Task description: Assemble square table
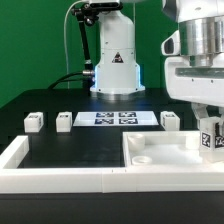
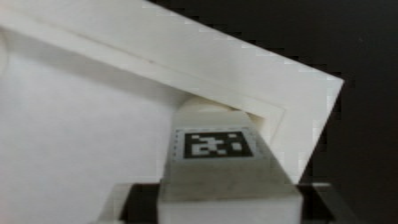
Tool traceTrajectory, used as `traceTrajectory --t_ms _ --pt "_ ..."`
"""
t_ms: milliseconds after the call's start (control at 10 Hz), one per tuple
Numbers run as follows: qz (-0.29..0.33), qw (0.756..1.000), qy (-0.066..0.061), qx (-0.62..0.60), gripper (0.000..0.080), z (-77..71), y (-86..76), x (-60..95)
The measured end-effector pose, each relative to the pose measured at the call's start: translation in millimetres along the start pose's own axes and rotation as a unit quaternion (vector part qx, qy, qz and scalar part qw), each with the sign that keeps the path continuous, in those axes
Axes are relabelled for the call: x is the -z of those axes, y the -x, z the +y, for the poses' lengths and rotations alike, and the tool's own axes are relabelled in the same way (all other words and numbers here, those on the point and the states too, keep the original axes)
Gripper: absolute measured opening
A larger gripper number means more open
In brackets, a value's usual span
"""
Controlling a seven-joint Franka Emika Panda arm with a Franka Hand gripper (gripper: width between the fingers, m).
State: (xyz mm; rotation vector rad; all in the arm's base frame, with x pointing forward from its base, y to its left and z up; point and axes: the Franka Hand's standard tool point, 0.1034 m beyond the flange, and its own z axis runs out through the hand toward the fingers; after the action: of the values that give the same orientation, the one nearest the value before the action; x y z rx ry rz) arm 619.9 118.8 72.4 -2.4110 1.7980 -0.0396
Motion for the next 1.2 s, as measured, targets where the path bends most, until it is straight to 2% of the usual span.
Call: traceTrajectory --t_ms 300,600,700,800,900,1200 --pt "-0.005 0.995 -0.001 -0.095 0.0291 -0.2 -0.2 0.0" --pt "-0.005 0.997 0.000 -0.074 0.0299 0.1 -0.2 -0.3" --pt "-0.004 0.999 -0.001 -0.048 0.0497 -0.1 -0.5 -0.2" --pt "-0.004 1.000 -0.001 -0.013 0.0497 -0.3 0.3 -0.2" --pt "-0.004 0.999 0.000 0.032 0.0619 -0.3 2.3 -0.3" --pt "-0.006 0.982 -0.001 0.190 0.0648 -1.8 0.9 -0.4"
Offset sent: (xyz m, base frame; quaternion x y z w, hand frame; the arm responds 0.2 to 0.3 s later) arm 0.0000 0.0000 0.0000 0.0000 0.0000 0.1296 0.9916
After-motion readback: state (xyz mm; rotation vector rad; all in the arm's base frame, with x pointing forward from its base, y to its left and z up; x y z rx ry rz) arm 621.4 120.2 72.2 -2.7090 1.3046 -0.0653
